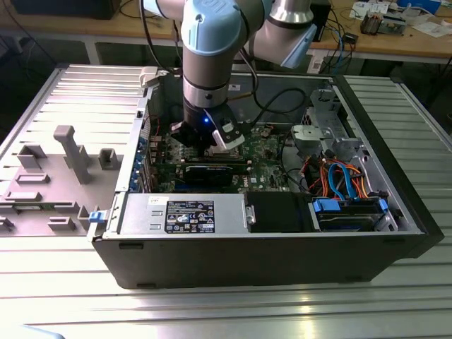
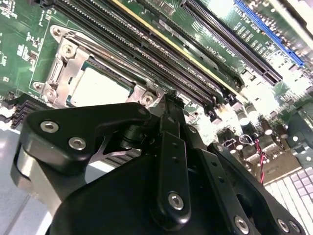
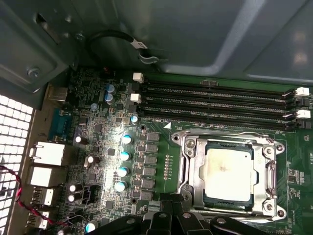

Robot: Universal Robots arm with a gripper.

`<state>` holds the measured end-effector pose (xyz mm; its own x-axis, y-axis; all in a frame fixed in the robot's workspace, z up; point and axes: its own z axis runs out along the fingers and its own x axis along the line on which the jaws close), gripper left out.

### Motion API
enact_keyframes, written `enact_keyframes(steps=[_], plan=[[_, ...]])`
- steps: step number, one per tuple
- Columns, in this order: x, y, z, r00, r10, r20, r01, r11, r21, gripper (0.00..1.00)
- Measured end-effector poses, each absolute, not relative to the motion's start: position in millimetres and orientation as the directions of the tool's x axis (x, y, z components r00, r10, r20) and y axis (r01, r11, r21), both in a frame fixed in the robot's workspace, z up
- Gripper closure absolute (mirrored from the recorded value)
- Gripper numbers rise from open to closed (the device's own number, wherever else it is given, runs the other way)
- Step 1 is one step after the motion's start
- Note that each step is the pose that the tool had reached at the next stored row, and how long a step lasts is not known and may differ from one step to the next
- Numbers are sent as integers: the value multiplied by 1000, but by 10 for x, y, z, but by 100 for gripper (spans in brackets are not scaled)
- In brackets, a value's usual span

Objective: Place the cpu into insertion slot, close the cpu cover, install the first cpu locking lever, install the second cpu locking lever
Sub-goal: 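Install the second cpu locking lever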

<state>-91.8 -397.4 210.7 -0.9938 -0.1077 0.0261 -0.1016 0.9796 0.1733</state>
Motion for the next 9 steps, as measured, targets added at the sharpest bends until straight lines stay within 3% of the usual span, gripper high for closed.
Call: enact_keyframes(steps=[9], plan=[[-917, -3974, 2143, -994, -108, 28, -101, 980, 174, 89]])
